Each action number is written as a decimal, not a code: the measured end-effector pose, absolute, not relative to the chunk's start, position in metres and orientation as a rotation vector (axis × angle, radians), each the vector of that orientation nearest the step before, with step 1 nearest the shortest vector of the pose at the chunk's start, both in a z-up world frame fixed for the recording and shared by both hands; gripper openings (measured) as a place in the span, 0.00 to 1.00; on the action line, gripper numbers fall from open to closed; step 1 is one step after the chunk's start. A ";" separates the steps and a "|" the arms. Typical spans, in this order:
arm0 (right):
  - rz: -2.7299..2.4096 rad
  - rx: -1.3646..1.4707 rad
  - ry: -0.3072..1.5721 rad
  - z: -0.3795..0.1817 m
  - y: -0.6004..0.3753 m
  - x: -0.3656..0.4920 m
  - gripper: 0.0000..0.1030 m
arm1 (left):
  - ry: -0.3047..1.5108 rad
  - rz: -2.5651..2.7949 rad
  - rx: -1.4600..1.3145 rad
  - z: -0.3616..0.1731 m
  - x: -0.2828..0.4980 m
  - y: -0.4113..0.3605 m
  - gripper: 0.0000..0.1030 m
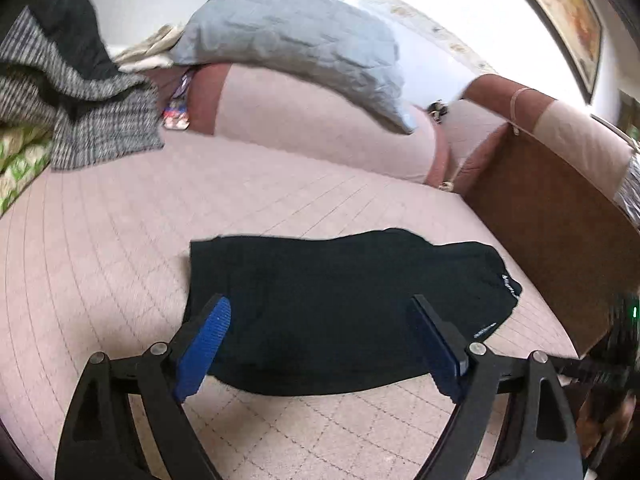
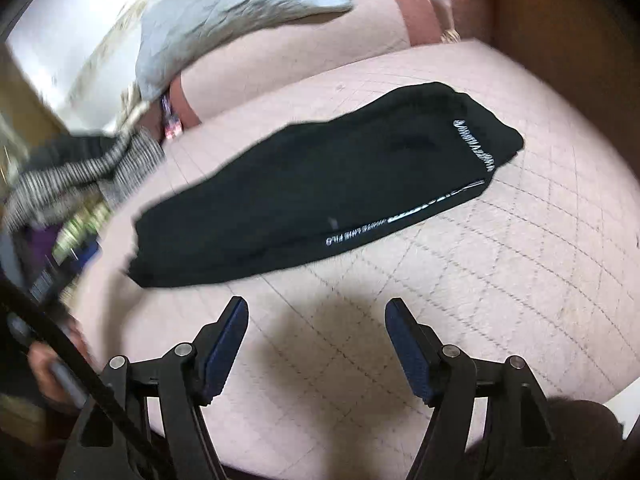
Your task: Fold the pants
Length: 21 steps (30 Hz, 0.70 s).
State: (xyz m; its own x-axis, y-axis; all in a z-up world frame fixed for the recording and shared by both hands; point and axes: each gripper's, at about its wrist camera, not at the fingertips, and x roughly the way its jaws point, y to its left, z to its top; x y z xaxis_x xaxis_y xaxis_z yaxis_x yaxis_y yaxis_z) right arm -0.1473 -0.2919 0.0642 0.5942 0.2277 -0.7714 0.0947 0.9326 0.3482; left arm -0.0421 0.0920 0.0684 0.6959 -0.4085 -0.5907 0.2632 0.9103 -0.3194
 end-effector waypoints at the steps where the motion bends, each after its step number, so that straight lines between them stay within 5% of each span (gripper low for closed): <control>1: 0.087 0.406 0.943 0.058 -0.288 -0.144 0.73 | 0.721 -0.340 -0.219 0.064 -0.040 0.096 0.86; 11: 0.247 0.264 1.019 0.077 -0.224 -0.097 0.73 | 0.828 -0.071 -0.613 0.028 -0.016 0.204 0.86; 21: 0.351 0.105 1.041 0.098 -0.139 -0.031 0.73 | 0.932 -0.154 -0.613 0.008 -0.011 0.192 0.86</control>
State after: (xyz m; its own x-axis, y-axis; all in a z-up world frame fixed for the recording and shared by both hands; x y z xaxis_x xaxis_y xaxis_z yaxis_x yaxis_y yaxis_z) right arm -0.0313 -0.1391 0.0980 0.4550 0.3333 -0.8258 -0.2348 0.9394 0.2498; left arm -0.0110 0.1920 0.0080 0.5990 -0.3802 -0.7048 -0.1329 0.8207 -0.5557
